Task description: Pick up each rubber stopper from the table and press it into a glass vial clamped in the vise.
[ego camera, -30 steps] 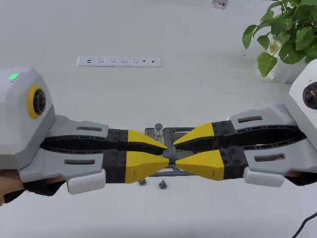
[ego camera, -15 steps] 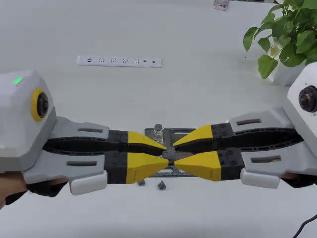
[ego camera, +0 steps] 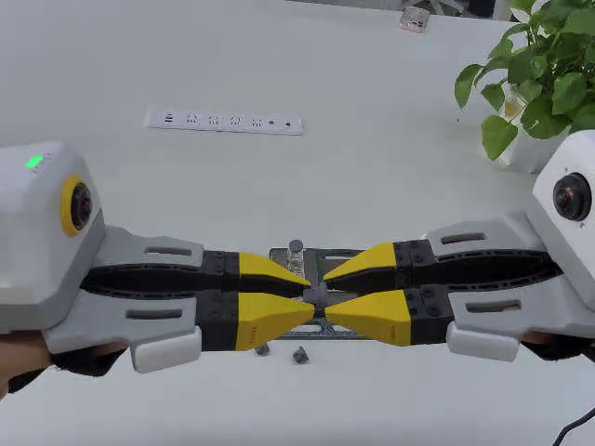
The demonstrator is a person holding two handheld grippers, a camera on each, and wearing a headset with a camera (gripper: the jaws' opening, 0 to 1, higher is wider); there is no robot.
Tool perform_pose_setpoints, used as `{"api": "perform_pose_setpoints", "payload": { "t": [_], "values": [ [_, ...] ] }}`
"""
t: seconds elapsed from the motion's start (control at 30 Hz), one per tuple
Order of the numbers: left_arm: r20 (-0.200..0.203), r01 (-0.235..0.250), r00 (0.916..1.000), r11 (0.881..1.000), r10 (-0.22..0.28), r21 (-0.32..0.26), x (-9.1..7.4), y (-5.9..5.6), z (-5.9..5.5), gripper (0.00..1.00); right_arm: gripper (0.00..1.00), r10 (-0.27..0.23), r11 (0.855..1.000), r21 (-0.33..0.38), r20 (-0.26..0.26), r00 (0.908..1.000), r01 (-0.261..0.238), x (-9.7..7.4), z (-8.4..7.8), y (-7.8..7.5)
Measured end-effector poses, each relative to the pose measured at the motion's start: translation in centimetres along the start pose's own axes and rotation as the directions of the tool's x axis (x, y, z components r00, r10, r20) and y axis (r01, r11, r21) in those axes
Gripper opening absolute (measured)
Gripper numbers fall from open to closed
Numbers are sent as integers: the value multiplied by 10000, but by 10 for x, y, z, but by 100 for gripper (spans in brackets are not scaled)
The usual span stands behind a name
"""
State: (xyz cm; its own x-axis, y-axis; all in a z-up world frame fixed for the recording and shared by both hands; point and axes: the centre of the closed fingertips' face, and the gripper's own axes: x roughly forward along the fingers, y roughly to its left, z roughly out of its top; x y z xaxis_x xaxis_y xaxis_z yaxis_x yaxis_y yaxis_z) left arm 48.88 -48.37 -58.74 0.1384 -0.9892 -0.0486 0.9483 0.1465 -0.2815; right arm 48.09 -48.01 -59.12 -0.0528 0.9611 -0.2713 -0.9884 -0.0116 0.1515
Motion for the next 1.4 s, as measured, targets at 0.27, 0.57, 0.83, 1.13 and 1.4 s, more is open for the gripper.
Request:
{"api": "perform_pose_setpoints", "payload": {
  "t": [0.27,0.57,0.83,1.13,1.4],
  "values": [
    [-44,-60,10000,10000,60,72,0,0,0,7,5,-84,10000,19,-29,10000,84,-1,1,-2],
    [17,-192,9998,9997,192,171,-1,0,1,14,5,-161,9999,-3,-147,9998,161,-4,3,-2],
    [62,-432,9991,9987,431,285,-6,2,0,18,5,-339,9994,-40,-273,9991,338,-9,3,-5],
    [-5,-1104,9939,9931,1105,394,-15,11,-9,26,5,-804,9968,-7,-393,9960,804,-19,5,-16],
    [-234,-1810,9829,9819,1826,555,-22,21,-22,39,5,-1149,9934,-79,-603,9915,1147,-24,6,-28]
  ]
}}
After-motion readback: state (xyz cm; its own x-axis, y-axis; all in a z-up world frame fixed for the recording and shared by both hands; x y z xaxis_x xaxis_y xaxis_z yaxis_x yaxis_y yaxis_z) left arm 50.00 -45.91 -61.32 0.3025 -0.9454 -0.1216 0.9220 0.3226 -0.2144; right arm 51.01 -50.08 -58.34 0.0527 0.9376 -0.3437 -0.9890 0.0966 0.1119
